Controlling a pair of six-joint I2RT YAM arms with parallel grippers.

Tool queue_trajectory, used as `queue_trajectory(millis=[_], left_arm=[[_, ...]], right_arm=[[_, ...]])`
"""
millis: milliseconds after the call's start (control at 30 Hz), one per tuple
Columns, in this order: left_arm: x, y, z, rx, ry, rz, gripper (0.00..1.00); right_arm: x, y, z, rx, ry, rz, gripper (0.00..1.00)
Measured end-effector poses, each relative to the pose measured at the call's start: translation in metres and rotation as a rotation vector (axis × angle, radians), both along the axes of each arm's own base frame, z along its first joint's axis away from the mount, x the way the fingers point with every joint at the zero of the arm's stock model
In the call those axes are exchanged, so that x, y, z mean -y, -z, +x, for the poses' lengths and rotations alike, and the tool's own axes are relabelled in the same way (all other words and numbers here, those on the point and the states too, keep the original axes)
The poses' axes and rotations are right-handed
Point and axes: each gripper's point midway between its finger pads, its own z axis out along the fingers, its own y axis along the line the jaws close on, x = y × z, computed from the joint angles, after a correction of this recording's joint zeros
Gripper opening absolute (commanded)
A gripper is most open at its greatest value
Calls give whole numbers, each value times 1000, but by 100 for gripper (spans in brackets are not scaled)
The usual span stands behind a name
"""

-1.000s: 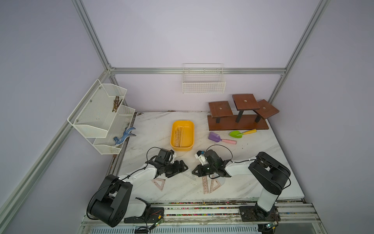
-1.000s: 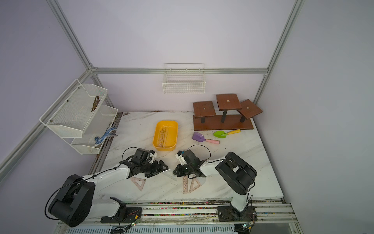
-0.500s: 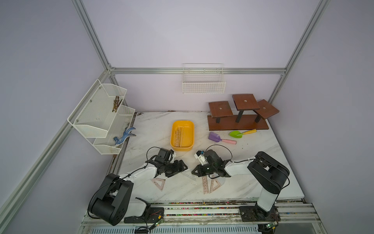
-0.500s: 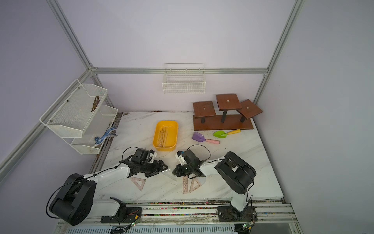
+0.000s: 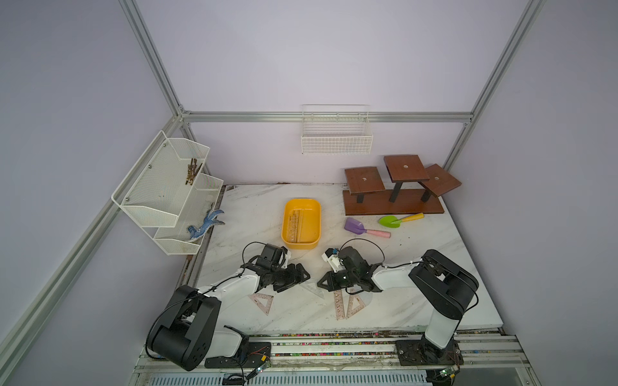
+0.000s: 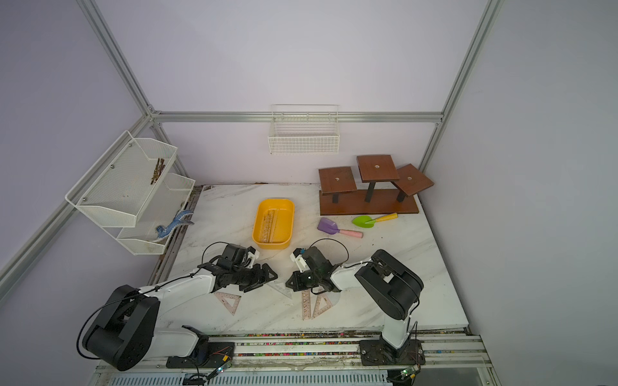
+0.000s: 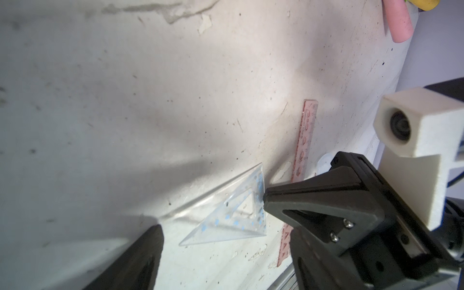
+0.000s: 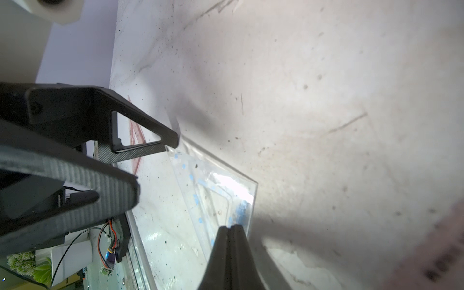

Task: Put the scattered rulers into the storage box
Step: Pick up the ruler from the center of the board.

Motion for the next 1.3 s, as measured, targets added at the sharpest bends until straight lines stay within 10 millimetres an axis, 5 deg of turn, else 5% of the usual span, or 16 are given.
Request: queue_trajectory(millis=[300, 800, 833, 1033, 1133, 1300], left_arm=[[10, 2, 8, 23, 19, -17, 73], [12, 14, 0, -24, 22, 0, 6], [14, 10, 1, -19, 27, -17, 0], [20, -21, 11, 37, 65, -40, 0], [16, -41, 18, 66, 90, -50, 0], [16, -102, 33, 194, 165, -172, 0]], right_arm=[[-1, 1, -1, 1, -6, 11, 4], [-2, 1, 0, 5, -11, 21, 4], [-1, 1, 1, 4, -11, 21, 5], [13, -9, 8, -4, -9, -4, 15], [19, -40, 29, 41, -14, 40, 27], [24, -99, 53, 106, -64, 196, 53]])
